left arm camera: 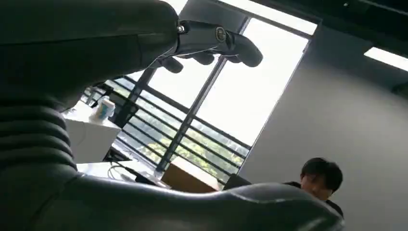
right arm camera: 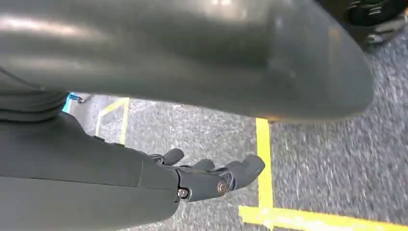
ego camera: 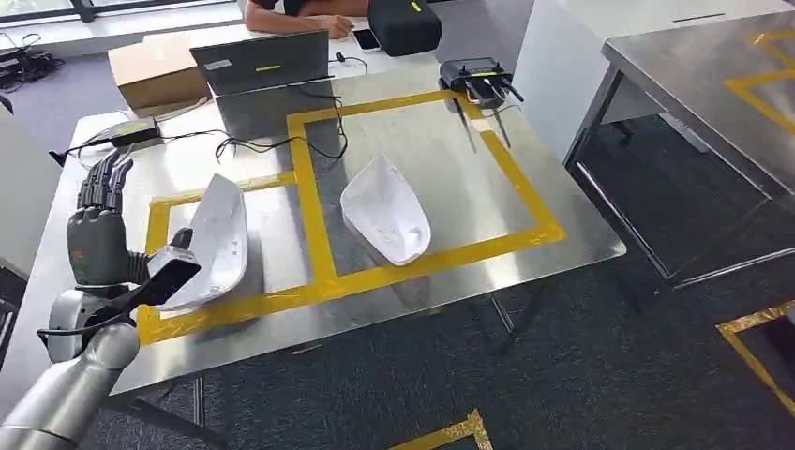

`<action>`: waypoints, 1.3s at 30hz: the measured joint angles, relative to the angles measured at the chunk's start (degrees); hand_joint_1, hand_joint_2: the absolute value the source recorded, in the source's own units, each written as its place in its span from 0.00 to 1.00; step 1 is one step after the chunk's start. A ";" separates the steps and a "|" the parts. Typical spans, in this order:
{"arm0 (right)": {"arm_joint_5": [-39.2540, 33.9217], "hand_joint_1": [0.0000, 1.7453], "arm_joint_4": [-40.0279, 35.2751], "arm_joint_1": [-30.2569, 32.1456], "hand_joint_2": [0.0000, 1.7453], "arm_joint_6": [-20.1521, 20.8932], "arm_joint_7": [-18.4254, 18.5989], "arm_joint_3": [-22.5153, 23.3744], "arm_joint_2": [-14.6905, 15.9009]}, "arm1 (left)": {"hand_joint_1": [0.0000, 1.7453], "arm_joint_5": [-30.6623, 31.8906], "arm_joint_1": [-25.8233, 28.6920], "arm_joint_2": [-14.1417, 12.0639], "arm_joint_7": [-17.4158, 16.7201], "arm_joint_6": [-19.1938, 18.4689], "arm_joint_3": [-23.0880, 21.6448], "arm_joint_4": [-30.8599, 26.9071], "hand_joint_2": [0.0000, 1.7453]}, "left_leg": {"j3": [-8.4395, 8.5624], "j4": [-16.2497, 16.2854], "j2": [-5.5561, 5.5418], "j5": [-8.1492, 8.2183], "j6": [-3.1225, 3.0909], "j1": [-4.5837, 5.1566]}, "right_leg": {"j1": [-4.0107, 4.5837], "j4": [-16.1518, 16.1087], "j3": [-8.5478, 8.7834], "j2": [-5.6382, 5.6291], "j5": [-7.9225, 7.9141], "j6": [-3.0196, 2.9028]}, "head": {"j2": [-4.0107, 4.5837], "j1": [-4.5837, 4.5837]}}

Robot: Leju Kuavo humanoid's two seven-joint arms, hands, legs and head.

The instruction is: Take the parts from the cabinet and place them on the table.

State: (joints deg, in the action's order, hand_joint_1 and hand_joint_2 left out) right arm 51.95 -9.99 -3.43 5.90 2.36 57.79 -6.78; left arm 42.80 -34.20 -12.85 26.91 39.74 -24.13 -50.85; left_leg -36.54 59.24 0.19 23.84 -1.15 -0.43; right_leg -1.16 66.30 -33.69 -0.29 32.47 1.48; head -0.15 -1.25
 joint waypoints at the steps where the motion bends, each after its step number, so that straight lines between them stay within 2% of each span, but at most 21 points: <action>1: -0.02 0.00 0.00 -0.08 0.00 -0.20 -0.33 0.00 0.24 | 0.00 2.41 1.69 -0.37 -0.02 0.15 0.92 -3.67 0.00 | -0.25 0.42 -0.01 -0.06 0.37 -0.02 | -0.10 -5.40 2.89 0.03 -2.01 -0.08 | 0.00 0.00; 2: -0.02 0.00 0.00 -0.21 0.00 -0.17 -0.57 0.00 0.37 | 0.00 5.58 3.52 -0.41 -0.26 0.30 2.21 -7.33 0.00 | -0.52 0.69 0.00 -0.16 0.89 0.30 | 0.07 -6.33 3.06 0.00 -1.20 -0.33 | -0.02 0.00; 7: 0.96 0.00 0.02 -0.10 0.00 0.09 -1.14 0.00 0.98 | 0.00 19.50 12.86 1.58 1.14 0.52 11.94 -23.48 0.00 | -0.91 0.28 -0.05 -0.97 2.92 0.18 | 0.02 -6.77 1.86 -0.13 -3.57 -2.60 | 0.00 -0.02; 10: 1.90 0.00 0.00 -0.07 0.00 0.15 -1.11 -0.09 1.33 | 0.00 22.97 17.43 3.59 2.69 0.50 17.30 -30.27 0.00 | -4.38 9.54 -0.11 7.38 3.57 0.00 | 0.07 -6.78 0.28 -0.07 -4.83 -3.27 | 0.00 -0.15; 12: 2.05 0.00 0.00 0.02 0.00 0.77 -1.68 -0.41 1.40 | 0.00 25.15 21.97 6.09 5.45 0.50 21.60 -35.19 0.00 | -5.81 16.75 -0.12 11.05 3.66 0.00 | 0.19 -6.74 -1.00 -0.07 -5.70 -3.32 | 0.00 -0.17; 14: 2.03 0.00 0.02 0.26 0.00 1.12 -2.71 -0.48 1.40 | 0.00 24.16 26.29 8.66 8.05 0.52 25.25 -38.88 0.00 | -2.35 14.01 -0.13 9.96 3.40 0.02 | 0.27 -6.74 -2.04 -0.10 -6.59 -3.17 | 0.00 -0.17; 16: 2.03 0.00 0.02 0.46 0.00 1.12 -3.32 -0.48 1.35 | 0.00 22.07 29.07 10.87 10.71 0.50 28.59 -42.16 0.00 | 5.19 3.36 -0.11 7.14 2.69 0.07 | 0.32 -6.71 -2.79 -0.11 -7.44 -2.80 | 0.00 -0.17; 17: 2.03 0.00 0.02 0.46 0.00 1.09 -3.34 -0.48 1.31 | 0.00 21.13 30.17 11.76 11.61 0.52 30.22 -43.56 0.00 | 7.91 -1.13 -0.03 7.94 2.31 0.28 | 0.30 -6.69 -2.96 0.06 -7.89 -2.53 | 0.00 -0.13; 21: 1.49 0.00 0.02 0.61 0.00 0.61 -1.13 -0.48 1.29 | 0.00 16.67 35.60 15.28 12.83 0.52 34.43 -45.58 0.00 | 7.02 -0.92 -0.17 6.04 0.92 1.16 | 0.12 -7.67 -2.60 0.06 -9.32 -0.74 | 0.00 -0.15; 22: 1.40 0.00 0.02 0.94 0.00 0.48 -0.30 -0.48 1.29 | 0.00 16.32 36.51 16.14 12.81 0.52 34.84 -45.67 0.00 | 6.64 -1.41 -0.11 5.10 0.40 0.67 | 0.24 -7.82 -2.98 0.02 -9.58 -0.33 | 0.00 -0.18; 23: 1.21 0.00 0.02 0.83 0.00 0.10 0.75 -0.46 1.31 | 0.00 16.21 37.16 17.26 12.81 0.52 35.46 -45.75 0.00 | 6.03 -1.56 0.03 4.43 0.14 0.46 | 0.12 -6.89 -3.39 0.07 -7.92 -0.10 | -0.02 -0.09; 24: 0.92 0.00 0.02 0.83 0.00 -0.26 1.69 -0.46 1.31 | 0.00 16.39 37.83 18.17 12.85 0.52 36.19 -45.78 0.00 | 5.21 -1.54 0.07 3.85 -0.38 0.44 | 0.15 -4.06 -4.64 0.07 -4.16 0.11 | 0.00 -0.09; 26: 0.28 0.00 0.02 0.96 0.00 -0.70 2.87 -0.44 1.27 | 0.00 15.90 39.45 19.80 12.85 0.52 37.40 -45.65 0.00 | 3.93 -1.44 0.15 2.61 -0.66 0.55 | 0.15 4.59 -7.04 0.07 2.57 0.47 | 0.00 -0.02; 27: -0.18 0.00 0.02 0.95 0.00 -1.09 3.24 -0.37 1.27 | 0.00 15.23 40.06 20.50 12.85 0.52 37.90 -45.27 0.00 | 2.91 -1.32 0.18 1.93 -0.68 0.65 | 0.21 8.22 -7.64 0.06 4.01 0.54 | 0.00 0.02; 29: -0.85 0.00 0.02 0.83 0.00 -1.48 3.26 0.18 1.27 | 0.00 14.31 40.90 21.64 12.87 0.50 38.91 -44.29 0.00 | 0.68 -0.77 0.16 0.63 -0.60 0.71 | 0.38 9.15 -5.52 0.06 1.55 0.38 | 0.00 0.00; 31: -1.27 0.00 0.02 0.67 0.00 -1.53 2.88 0.55 1.27 | 0.00 13.15 41.37 22.47 12.87 0.50 39.93 -43.53 0.00 | -1.12 -0.07 0.14 -0.30 -0.33 0.71 | 0.52 1.56 0.97 0.07 -2.32 -0.06 | 0.00 0.02; 32: -1.57 0.00 0.02 0.47 0.00 -1.44 2.28 0.61 1.27 | 0.00 12.24 41.32 22.99 12.87 0.50 40.58 -42.64 0.00 | -1.61 0.36 0.14 -0.74 -0.15 0.69 | 0.61 -3.76 4.97 0.05 -1.65 -0.45 | 0.00 0.02; 33: -1.66 0.00 0.02 0.27 0.00 -1.29 1.55 0.68 1.27 | 0.00 11.58 41.35 23.41 12.85 0.52 41.18 -41.71 0.00 | -2.12 0.51 0.11 -1.19 0.25 0.91 | 1.05 -8.56 7.77 0.05 1.04 -0.89 | 0.00 0.11; 37: -2.30 0.00 0.06 0.04 0.00 -1.27 -0.98 1.59 0.31 | 0.00 6.15 40.45 24.50 12.87 0.48 43.74 -34.86 0.00 | -1.92 -0.67 0.13 -3.51 1.78 0.88 | 0.97 -8.84 6.32 0.14 -1.33 -2.62 | 0.00 0.15; 38: -1.99 0.00 0.07 -0.26 0.00 -1.24 -1.03 1.62 -0.04 | 0.00 3.18 40.02 24.22 12.87 0.48 44.06 -31.75 0.00 | -2.22 -0.10 -0.16 -2.07 2.03 0.67 | 0.72 -9.13 5.53 0.61 -2.24 -3.10 | 0.00 0.18; 39: -1.48 0.00 0.07 -0.50 0.00 -1.24 -0.94 1.62 -0.13 | 0.00 0.51 39.64 23.67 12.79 0.41 44.26 -28.24 0.00 | -3.44 1.67 -0.16 1.42 2.31 0.60 | 0.66 -9.27 4.66 0.50 -3.10 -3.64 | 0.00 -0.09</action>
State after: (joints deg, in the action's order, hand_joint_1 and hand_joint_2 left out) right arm 50.47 -9.92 -3.93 4.66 1.42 59.41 -6.91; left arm 43.31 5.43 10.82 39.69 40.15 20.13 -79.09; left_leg -39.98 60.91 0.03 25.25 1.17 0.17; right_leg -0.50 57.03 -29.03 0.21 29.38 -2.17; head -0.15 -1.33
